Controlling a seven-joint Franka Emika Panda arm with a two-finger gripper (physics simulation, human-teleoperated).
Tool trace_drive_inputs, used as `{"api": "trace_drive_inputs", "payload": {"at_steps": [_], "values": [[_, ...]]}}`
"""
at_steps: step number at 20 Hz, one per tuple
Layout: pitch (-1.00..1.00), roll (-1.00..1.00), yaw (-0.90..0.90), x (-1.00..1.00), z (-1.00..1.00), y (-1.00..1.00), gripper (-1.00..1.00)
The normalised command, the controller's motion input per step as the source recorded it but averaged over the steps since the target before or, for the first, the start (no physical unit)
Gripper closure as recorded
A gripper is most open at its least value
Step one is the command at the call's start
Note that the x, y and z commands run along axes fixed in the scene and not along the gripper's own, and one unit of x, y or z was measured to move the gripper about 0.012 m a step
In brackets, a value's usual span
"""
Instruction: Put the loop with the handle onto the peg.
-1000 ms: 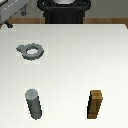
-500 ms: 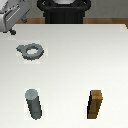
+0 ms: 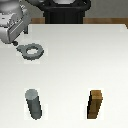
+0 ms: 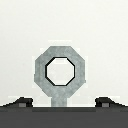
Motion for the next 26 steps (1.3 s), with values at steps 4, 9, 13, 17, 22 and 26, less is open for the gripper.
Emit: {"api": "trace_drive_inputs", "payload": {"at_steps": [4, 9, 13, 17, 22, 26], "values": [[0.00, 0.00, 0.00, 0.00, -0.25, -0.25, -1.00], [0.00, 0.00, 0.00, -0.20, -0.20, 0.00, -1.00], [0.00, 0.00, 0.00, 0.00, -1.00, 0.00, -1.00], [0.00, 0.00, 0.00, 0.00, -0.25, 0.00, 1.00], [0.00, 0.00, 0.00, 0.00, 0.20, 0.00, 1.00], [0.00, 0.00, 0.00, 0.00, 1.00, 0.00, 1.00]]}}
